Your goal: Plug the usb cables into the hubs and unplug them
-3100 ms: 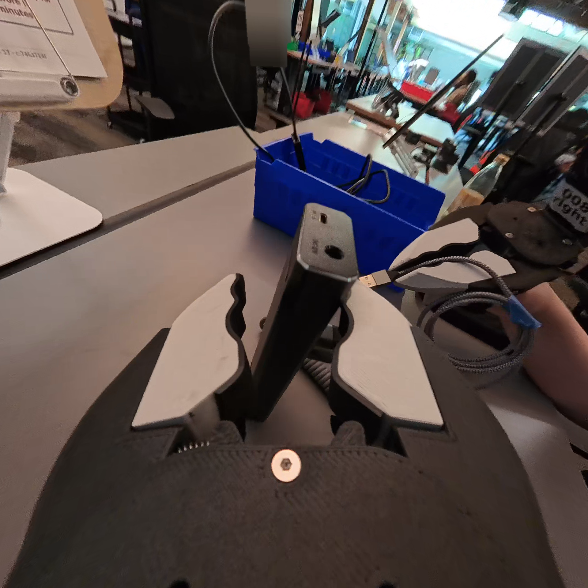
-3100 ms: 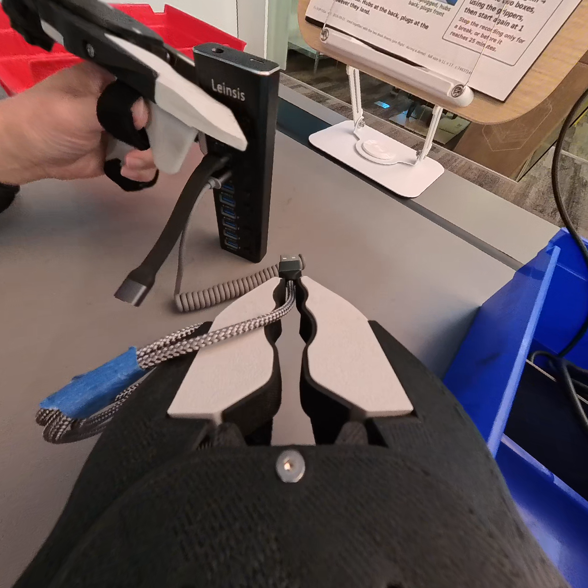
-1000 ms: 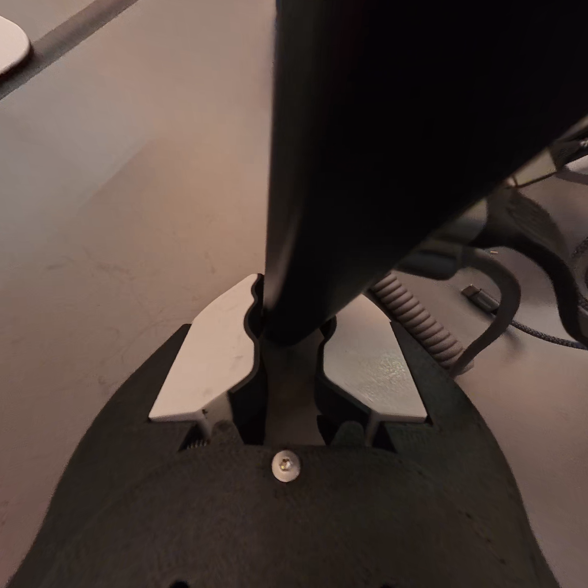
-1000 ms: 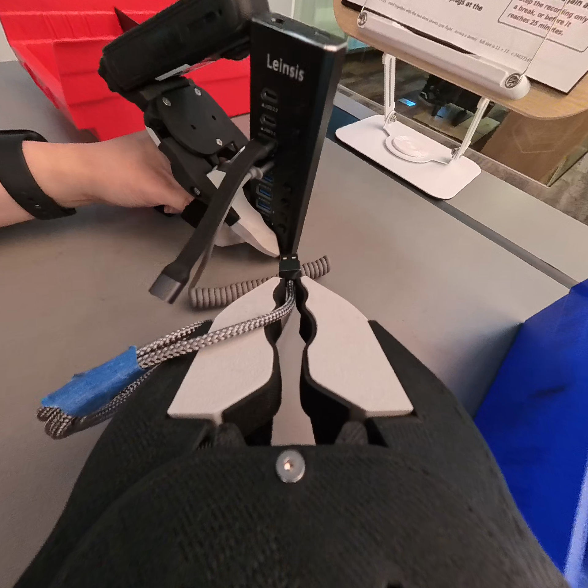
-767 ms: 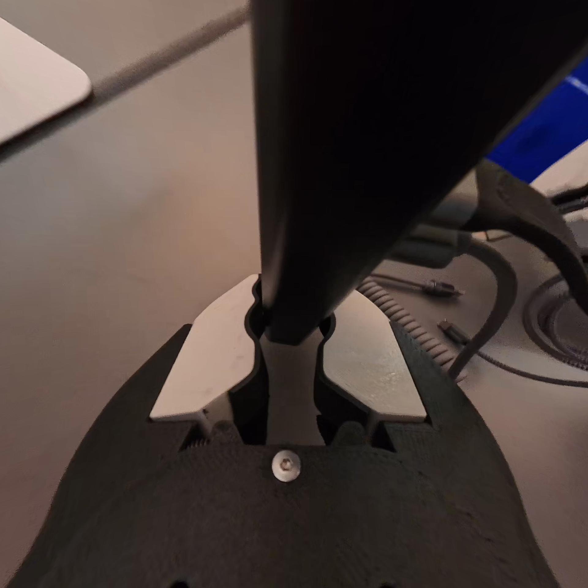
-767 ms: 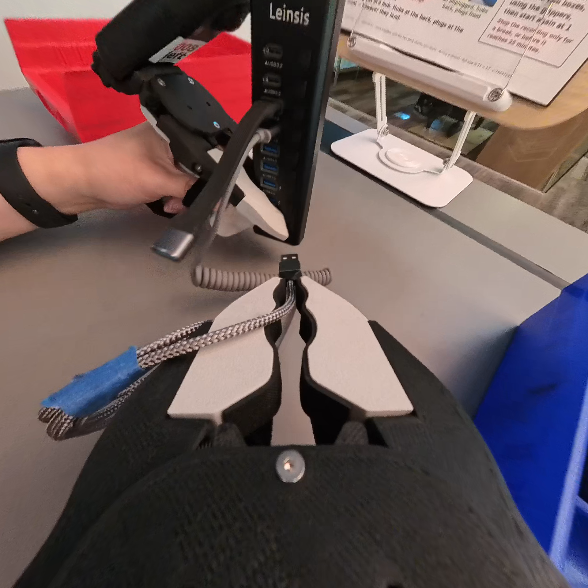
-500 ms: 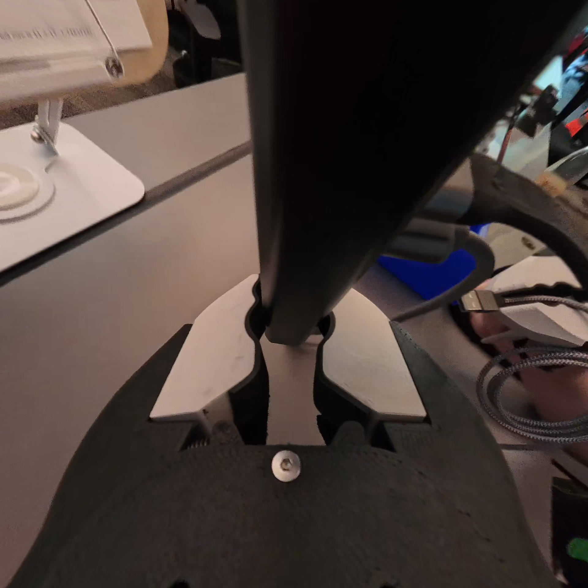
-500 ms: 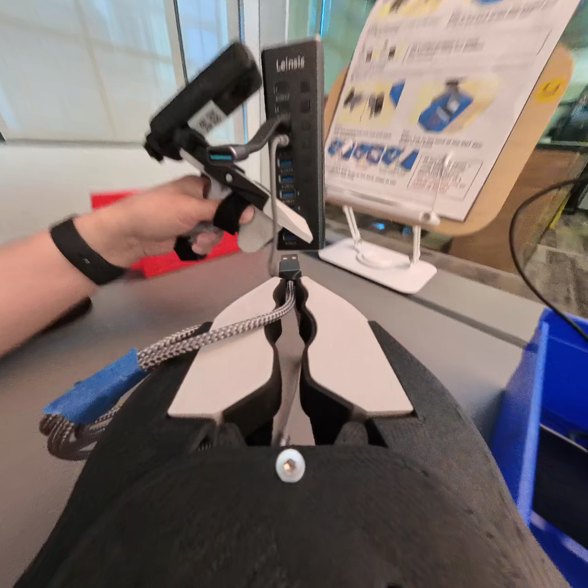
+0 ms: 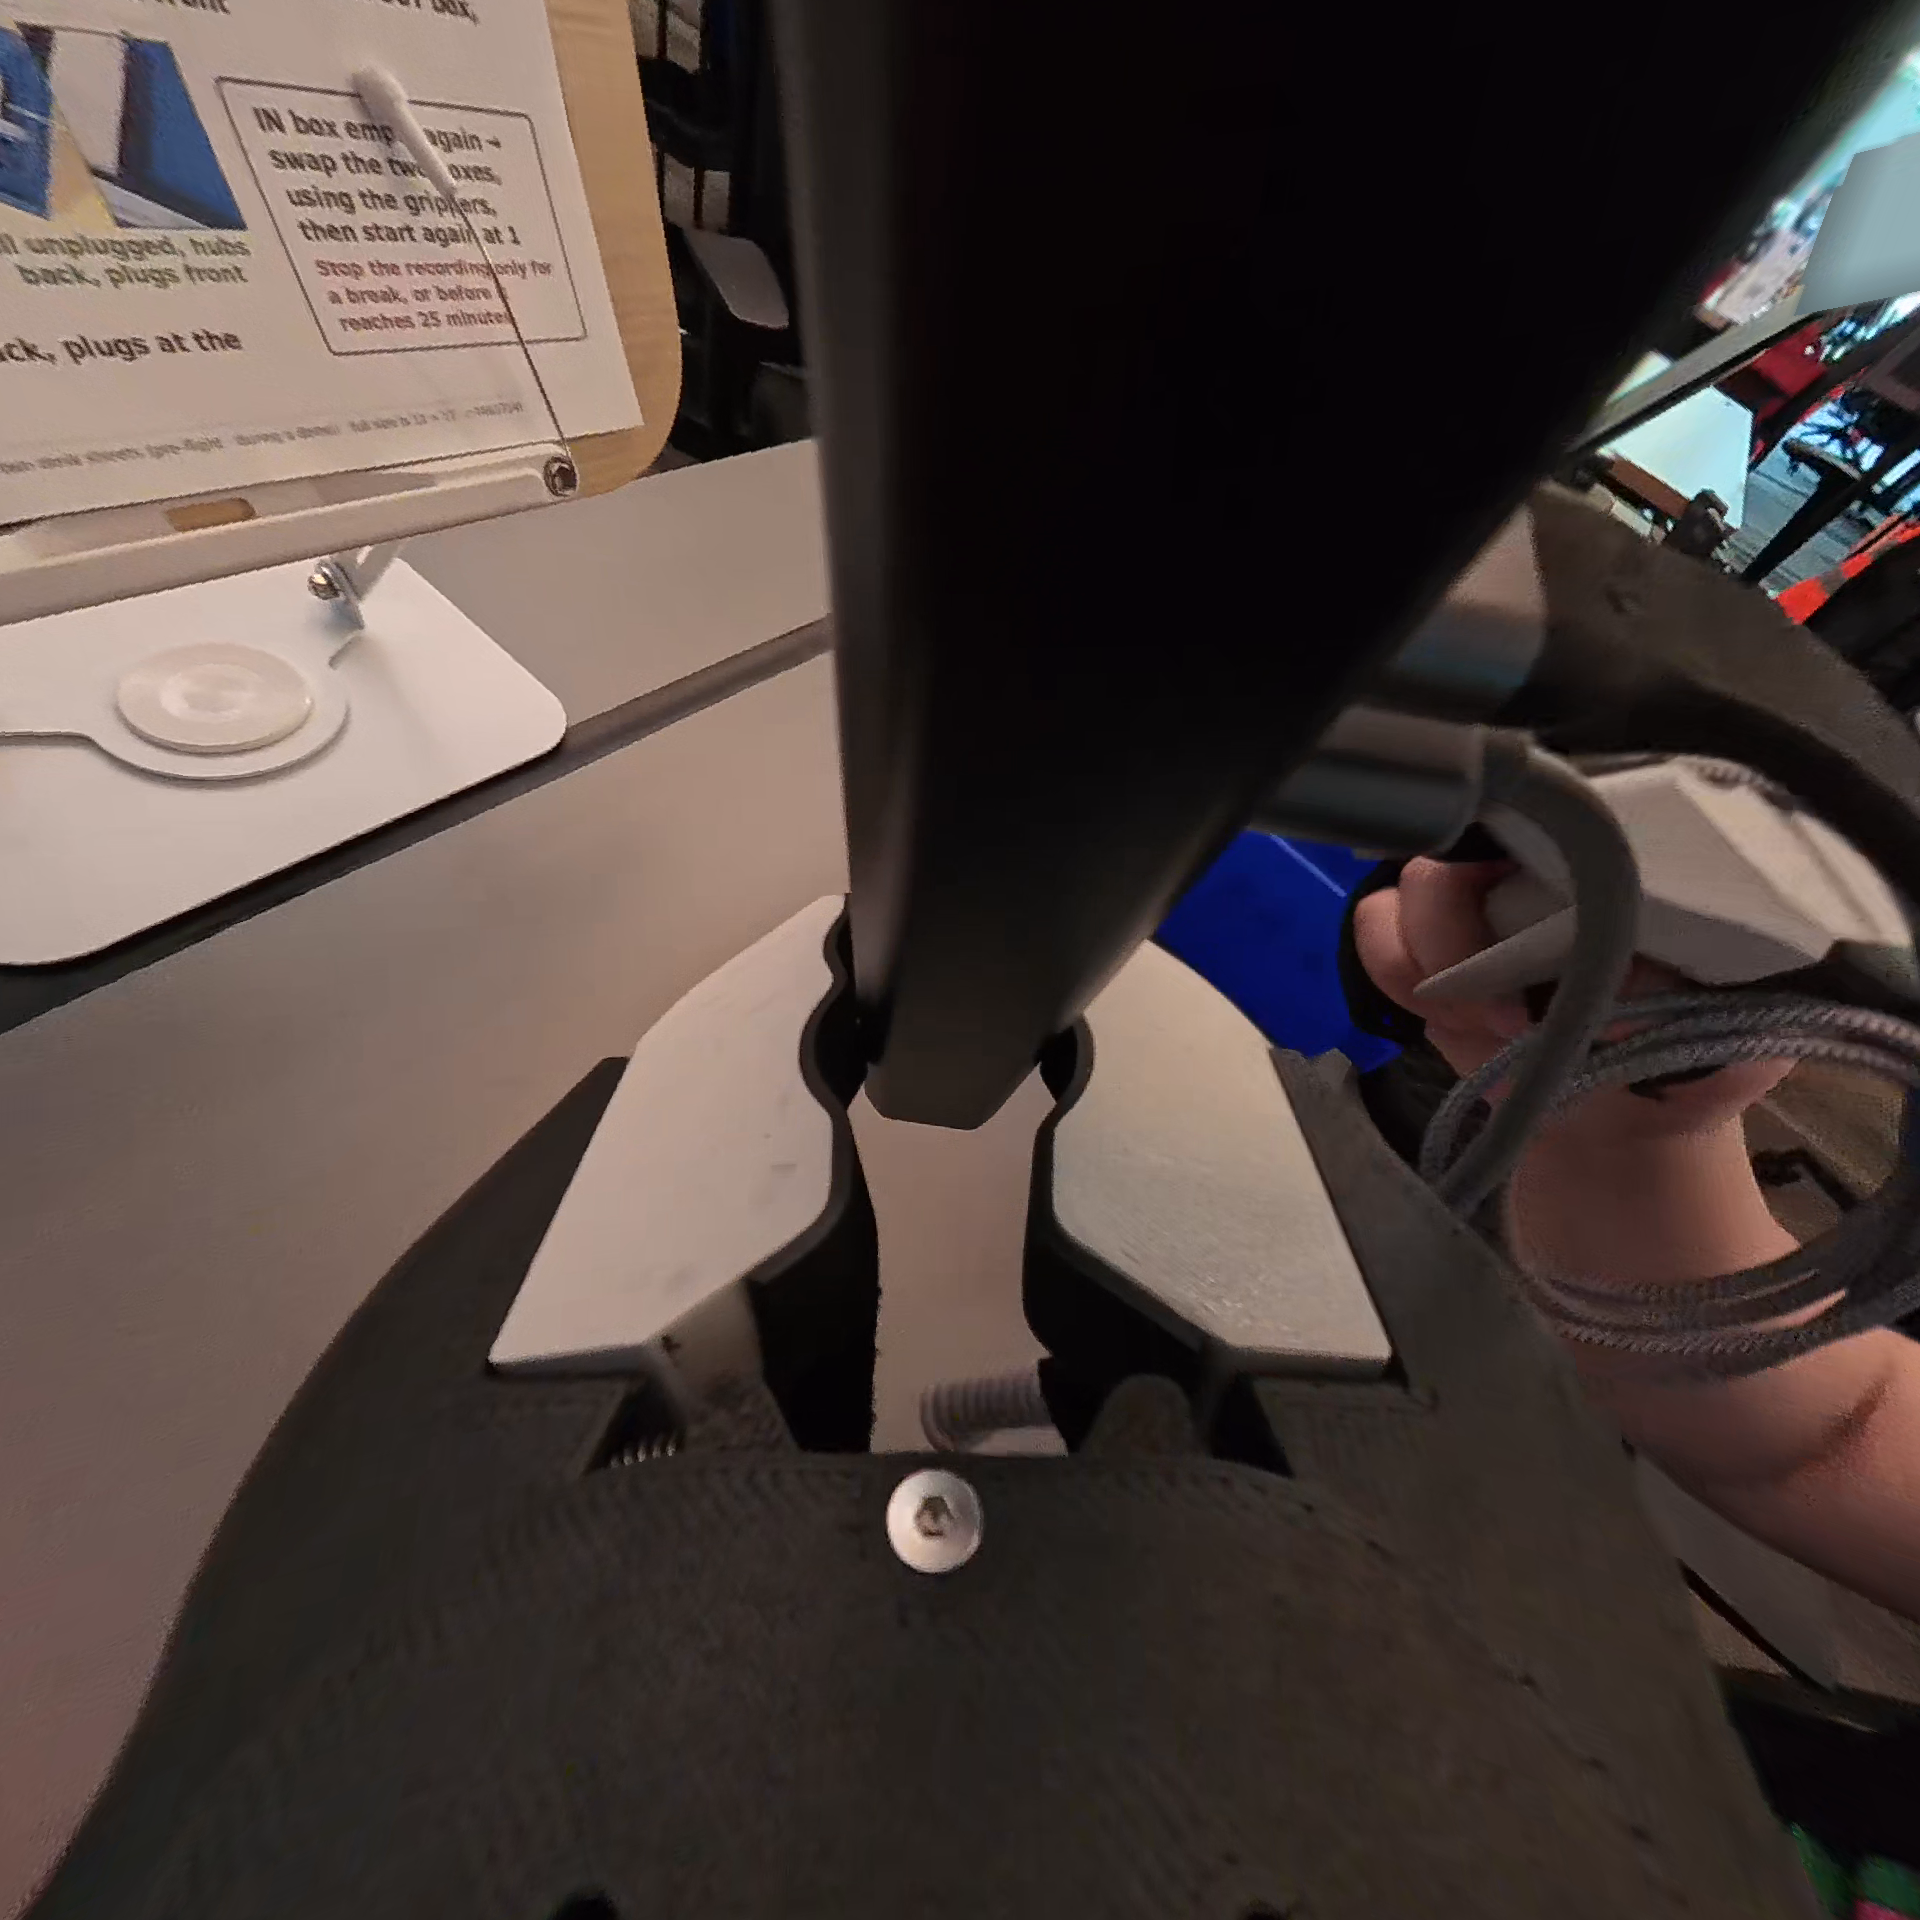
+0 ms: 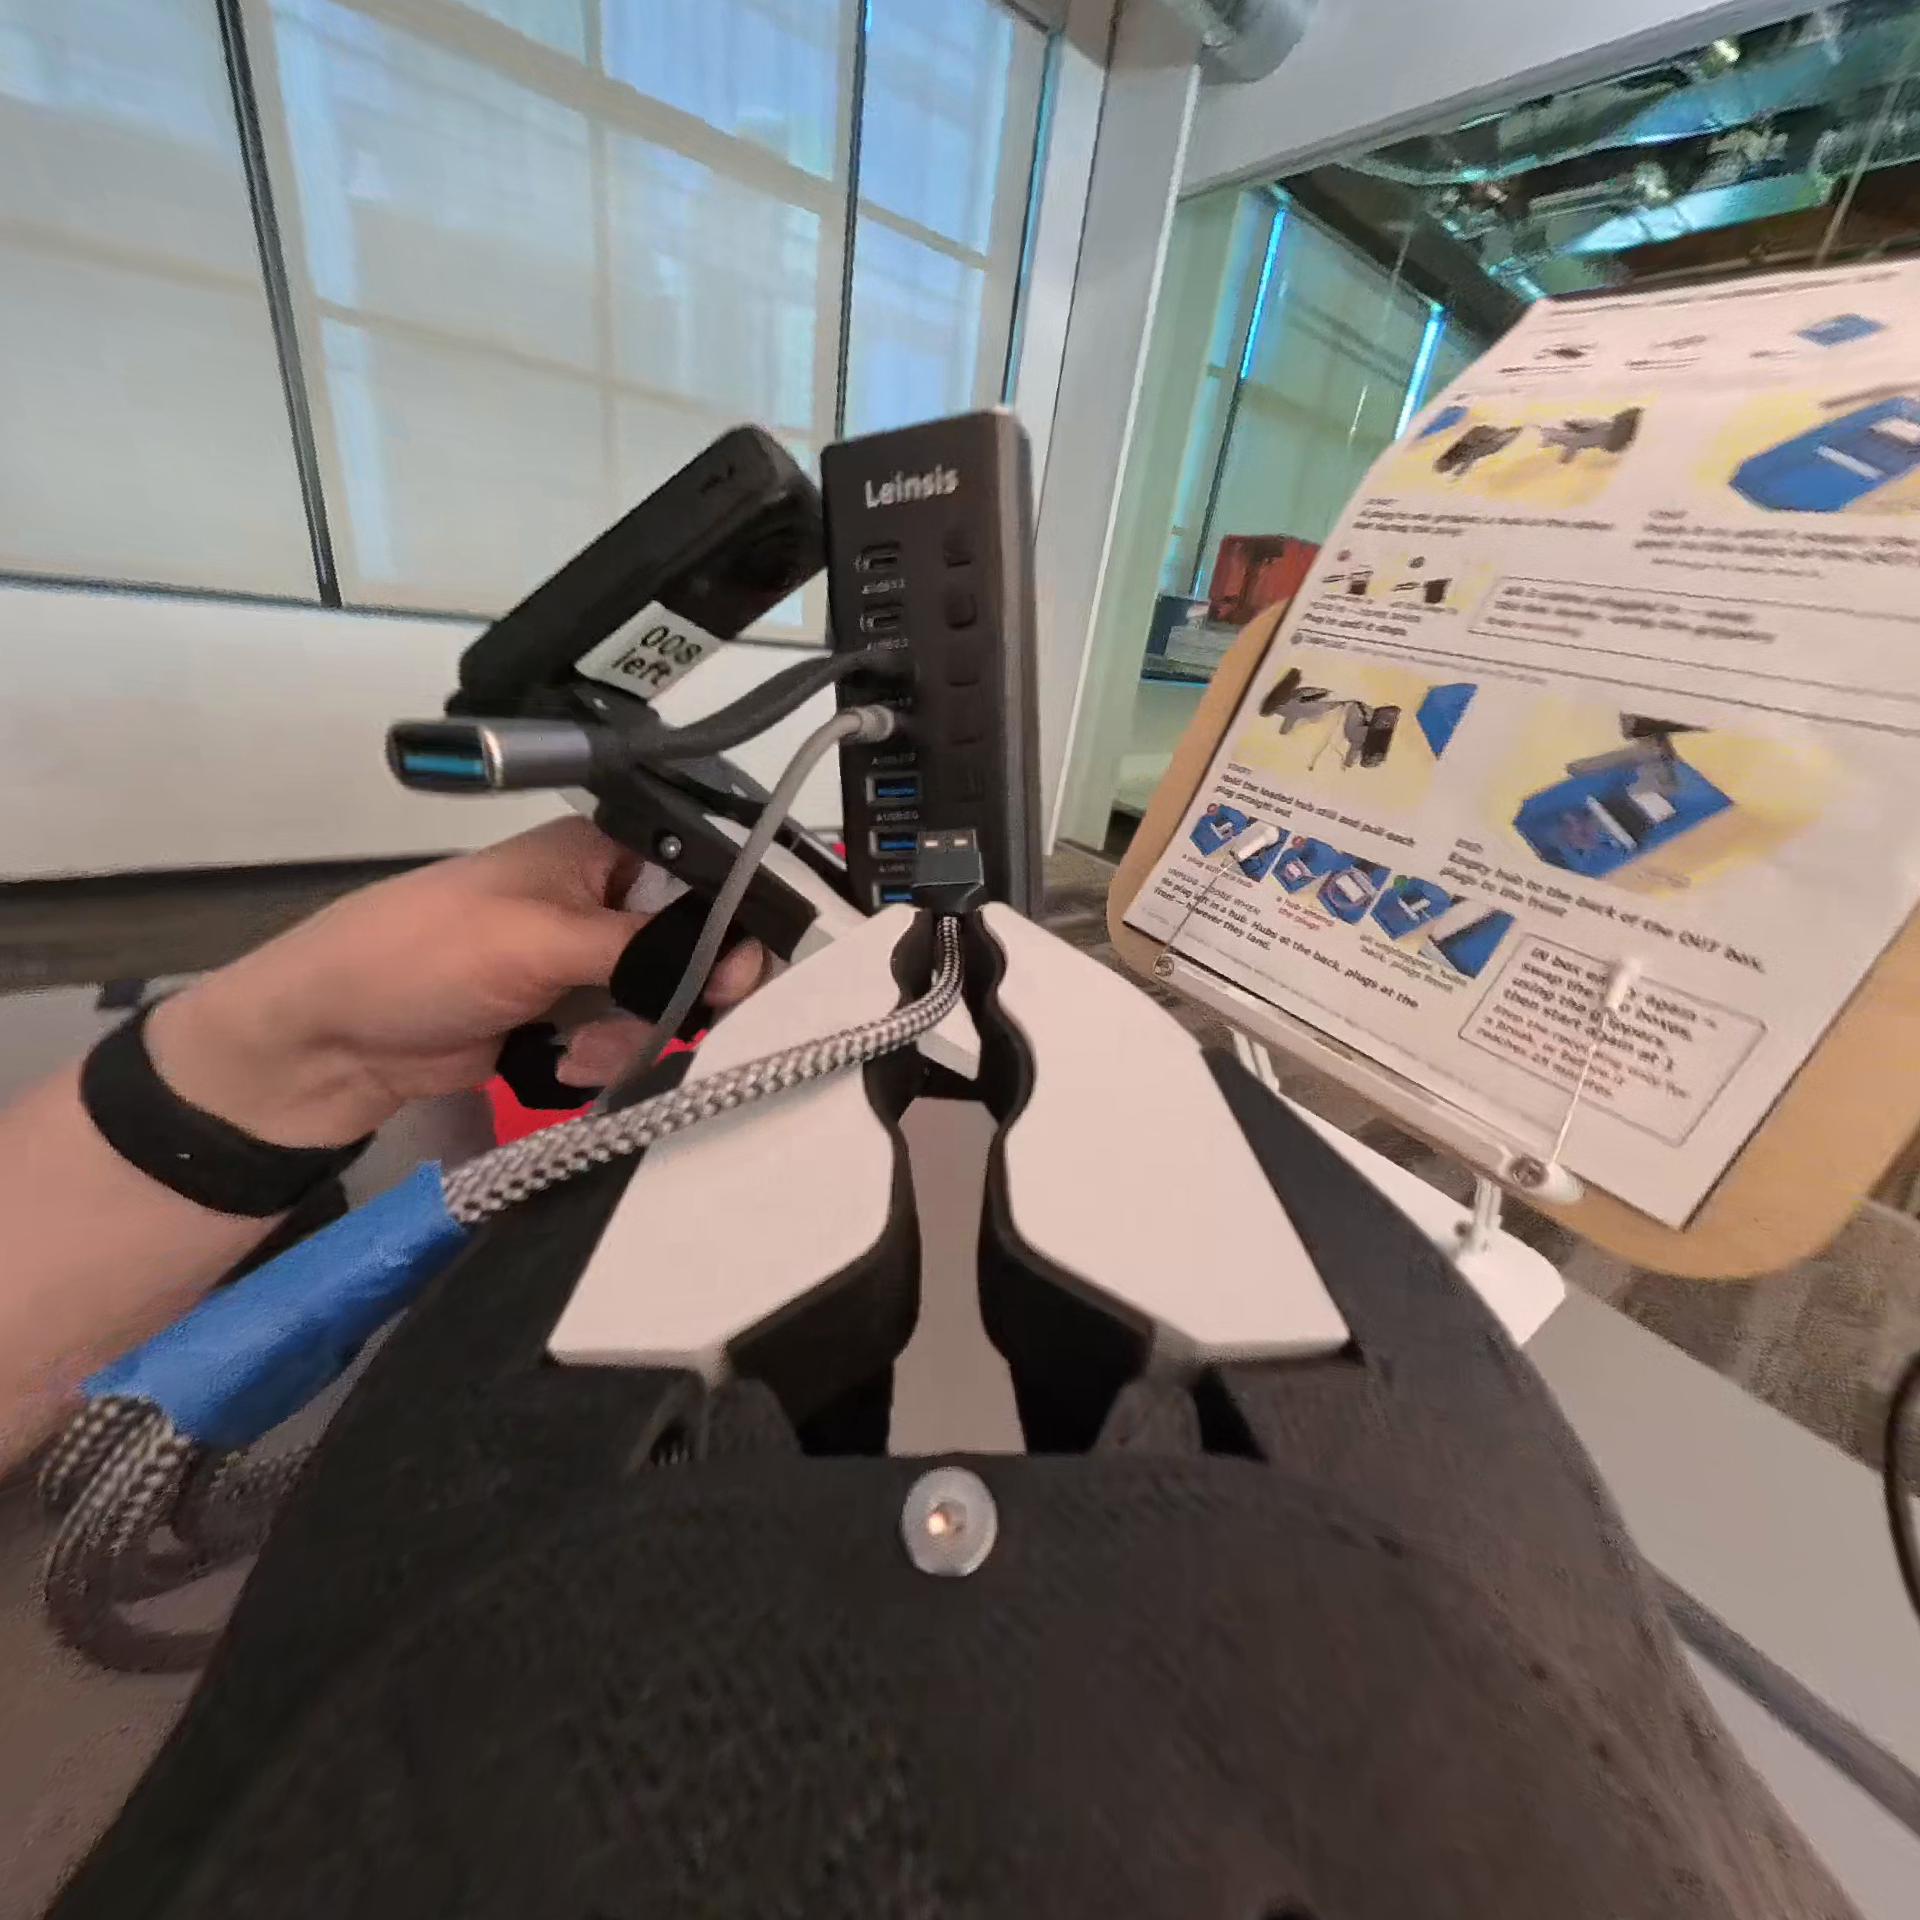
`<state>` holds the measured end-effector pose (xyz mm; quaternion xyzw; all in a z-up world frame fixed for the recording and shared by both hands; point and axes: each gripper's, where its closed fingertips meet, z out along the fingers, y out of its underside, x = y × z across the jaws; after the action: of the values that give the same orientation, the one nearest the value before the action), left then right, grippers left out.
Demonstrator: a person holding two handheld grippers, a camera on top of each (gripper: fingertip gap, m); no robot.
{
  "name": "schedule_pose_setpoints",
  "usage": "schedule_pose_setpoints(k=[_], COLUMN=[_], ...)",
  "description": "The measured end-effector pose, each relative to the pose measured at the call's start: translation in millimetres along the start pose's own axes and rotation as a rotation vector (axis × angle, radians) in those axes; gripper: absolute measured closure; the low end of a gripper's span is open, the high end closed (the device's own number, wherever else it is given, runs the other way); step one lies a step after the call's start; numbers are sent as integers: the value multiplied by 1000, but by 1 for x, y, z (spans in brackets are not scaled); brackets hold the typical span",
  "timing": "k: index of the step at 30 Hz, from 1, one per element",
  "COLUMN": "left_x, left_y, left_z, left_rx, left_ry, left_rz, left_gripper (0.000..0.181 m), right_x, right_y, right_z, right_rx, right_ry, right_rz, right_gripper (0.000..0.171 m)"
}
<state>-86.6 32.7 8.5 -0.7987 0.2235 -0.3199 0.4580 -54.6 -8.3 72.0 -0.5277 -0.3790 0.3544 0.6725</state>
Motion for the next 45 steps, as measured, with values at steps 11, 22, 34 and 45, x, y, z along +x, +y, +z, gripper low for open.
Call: schedule_pose_setpoints(k=[11, 22, 34, 45], left_x=[-10, -8, -2, -2], left_y=[-5, -6, -15, -23], left_z=[-5, 5, 4, 1], left_rx=[21, 26, 81, 114], left_ry=[-65, -90, -114, -257], left_rz=[13, 29, 96, 281], left_gripper=[151, 152, 152, 152], right_x=[-13, -12, -12, -9], right_y=[11, 11, 6, -1], right_z=[28, 31, 31, 26], right_rx=[-108, -105, -81, -41], right_ry=[61, 96, 171, 196], right_rz=[-144, -163, -217, -172], right_gripper=[164, 165, 165, 163])
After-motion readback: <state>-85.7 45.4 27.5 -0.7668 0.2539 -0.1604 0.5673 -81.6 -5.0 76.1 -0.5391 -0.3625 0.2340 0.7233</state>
